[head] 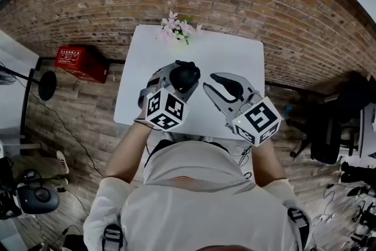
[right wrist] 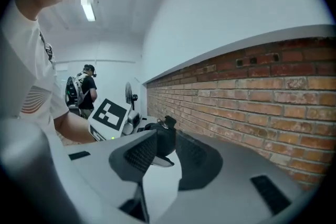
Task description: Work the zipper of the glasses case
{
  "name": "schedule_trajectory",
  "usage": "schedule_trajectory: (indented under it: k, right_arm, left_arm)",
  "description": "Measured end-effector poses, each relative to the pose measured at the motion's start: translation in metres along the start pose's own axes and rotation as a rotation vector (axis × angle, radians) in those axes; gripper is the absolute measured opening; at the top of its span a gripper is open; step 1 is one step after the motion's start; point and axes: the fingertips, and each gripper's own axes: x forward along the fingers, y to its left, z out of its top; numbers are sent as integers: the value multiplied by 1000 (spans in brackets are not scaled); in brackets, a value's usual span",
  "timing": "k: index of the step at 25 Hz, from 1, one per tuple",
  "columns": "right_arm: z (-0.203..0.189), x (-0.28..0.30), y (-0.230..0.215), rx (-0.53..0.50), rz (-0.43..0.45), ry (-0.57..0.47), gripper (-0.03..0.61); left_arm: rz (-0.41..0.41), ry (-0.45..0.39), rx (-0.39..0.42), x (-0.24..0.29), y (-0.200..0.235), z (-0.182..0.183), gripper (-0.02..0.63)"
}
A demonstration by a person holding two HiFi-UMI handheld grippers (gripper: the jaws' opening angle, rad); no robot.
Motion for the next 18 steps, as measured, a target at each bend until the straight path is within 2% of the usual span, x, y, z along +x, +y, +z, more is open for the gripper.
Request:
schedule_trajectory:
  k: [5,7,9,15,18]
  right_arm:
    - [-11,10,7,89,41,17,158]
    - [-14,13,9,110,53,23,157]
    - [-16,15,12,95,54,29,157]
    - [-23,18,8,-127,-26,2,158]
    - [-30,20,5,-351,-98,32,156]
  left_arm:
    - [126,119,234,4,7,-15,264]
    - [140,137,275,5,7,-17,264]
    - [141,141,273,5,8,-19,264]
    - [125,133,246,4,10,-18,264]
    - [79,127,222,4,1,-17,264]
